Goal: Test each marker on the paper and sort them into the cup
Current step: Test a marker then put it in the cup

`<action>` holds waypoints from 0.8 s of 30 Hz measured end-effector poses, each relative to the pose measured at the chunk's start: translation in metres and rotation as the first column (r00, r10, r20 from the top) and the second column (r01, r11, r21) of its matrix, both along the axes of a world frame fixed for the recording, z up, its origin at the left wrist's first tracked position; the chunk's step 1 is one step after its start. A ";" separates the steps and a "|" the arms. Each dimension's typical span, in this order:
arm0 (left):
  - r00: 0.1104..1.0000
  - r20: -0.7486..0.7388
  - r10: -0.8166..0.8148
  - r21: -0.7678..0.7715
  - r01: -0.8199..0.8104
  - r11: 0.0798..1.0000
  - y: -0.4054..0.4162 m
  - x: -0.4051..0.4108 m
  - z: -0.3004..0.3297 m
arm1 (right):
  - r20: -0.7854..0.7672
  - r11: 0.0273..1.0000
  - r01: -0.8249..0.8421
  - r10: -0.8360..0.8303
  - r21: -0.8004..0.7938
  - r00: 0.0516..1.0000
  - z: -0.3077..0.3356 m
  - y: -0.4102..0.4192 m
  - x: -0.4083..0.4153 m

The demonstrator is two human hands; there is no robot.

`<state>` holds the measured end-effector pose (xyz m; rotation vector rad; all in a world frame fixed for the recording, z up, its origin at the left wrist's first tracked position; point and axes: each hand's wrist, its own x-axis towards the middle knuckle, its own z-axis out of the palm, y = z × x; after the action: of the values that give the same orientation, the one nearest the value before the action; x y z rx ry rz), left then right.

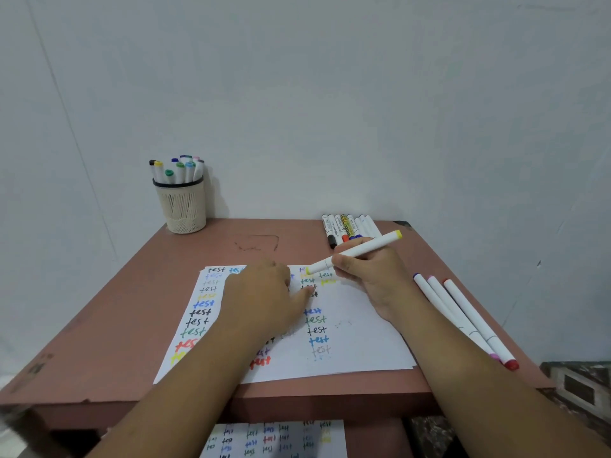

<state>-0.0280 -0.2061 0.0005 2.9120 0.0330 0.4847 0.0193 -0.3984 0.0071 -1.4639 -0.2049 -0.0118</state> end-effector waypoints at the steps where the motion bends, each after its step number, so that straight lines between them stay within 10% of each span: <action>1: 1.000 -0.023 -0.009 0.039 0.010 0.999 0.000 -0.001 0.001 | -0.008 0.999 0.022 -0.022 0.033 1.000 0.001 0.000 0.000; 6: 0.971 -0.209 -0.115 -0.156 0.083 0.984 0.011 0.000 0.019 | 0.052 0.972 0.204 -0.199 -0.118 0.979 0.006 0.000 0.000; 11: 0.883 -0.337 -0.327 -0.396 0.182 0.900 0.039 0.009 0.025 | 0.019 0.980 0.112 -0.117 0.164 0.993 0.052 0.022 -0.001; 24: 0.977 0.196 0.088 -0.656 0.064 0.752 0.151 0.062 0.030 | 0.402 0.972 0.200 -0.136 -0.121 0.906 0.129 0.169 0.073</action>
<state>0.0336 -0.0547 0.0309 2.1469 0.1590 0.6337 0.0927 -0.2290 0.1357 -1.6262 -0.4117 -0.4427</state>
